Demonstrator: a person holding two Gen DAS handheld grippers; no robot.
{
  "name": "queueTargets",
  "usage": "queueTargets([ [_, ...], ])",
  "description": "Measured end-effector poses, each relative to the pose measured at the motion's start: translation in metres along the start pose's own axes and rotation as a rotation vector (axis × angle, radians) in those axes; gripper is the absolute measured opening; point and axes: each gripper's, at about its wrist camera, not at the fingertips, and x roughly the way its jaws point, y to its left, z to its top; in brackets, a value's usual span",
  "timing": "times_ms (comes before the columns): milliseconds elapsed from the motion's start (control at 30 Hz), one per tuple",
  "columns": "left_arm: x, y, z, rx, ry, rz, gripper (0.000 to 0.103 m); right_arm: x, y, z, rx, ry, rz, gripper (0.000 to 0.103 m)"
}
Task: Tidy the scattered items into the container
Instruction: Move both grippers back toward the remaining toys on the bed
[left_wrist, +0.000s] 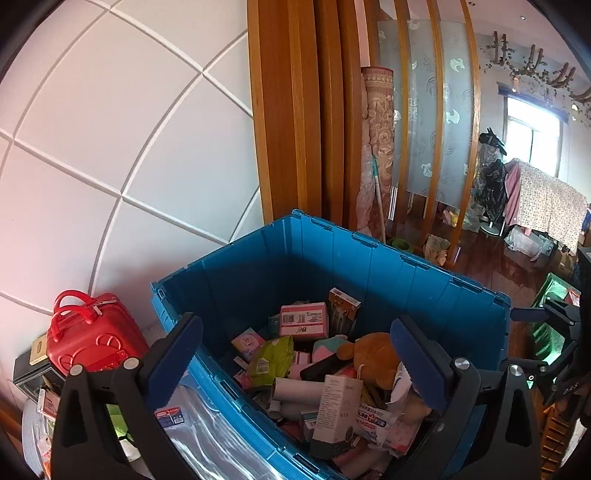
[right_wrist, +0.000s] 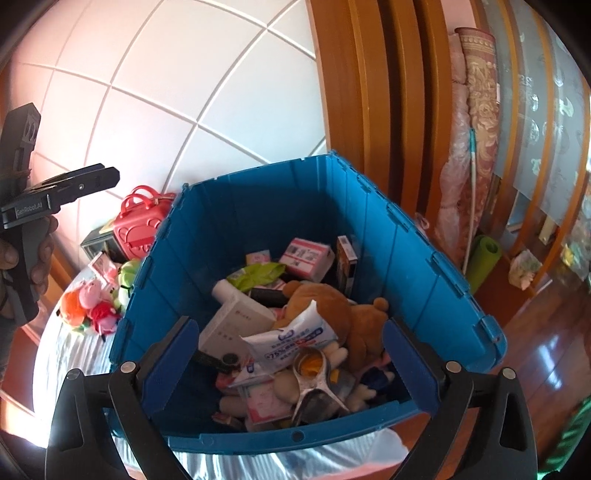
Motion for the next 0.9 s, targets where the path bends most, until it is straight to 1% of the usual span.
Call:
queueTargets([
  [167,-0.006,0.004,-0.004,-0.010,-0.001,0.004,0.103,0.000,0.006,0.000,-0.007,0.004,0.001,0.101],
  [433,-0.013,0.020,-0.019,-0.029,0.014,0.038,0.103,0.000,0.017,0.000,-0.023,0.007,0.006,0.101],
  [600,-0.022,0.033,-0.041,-0.035,0.033,0.071,0.103,-0.001,0.031,-0.001,-0.022,-0.008,0.025,0.102],
  [700,-0.030,0.050,-0.058,-0.062,0.047,0.091,0.103,0.004,0.045,0.000,-0.026,-0.007,0.043,0.102],
  [900,-0.057,0.100,-0.099,-0.135,0.079,0.159,0.103,0.019,0.096,0.006,-0.091,0.006,0.093,0.102],
])
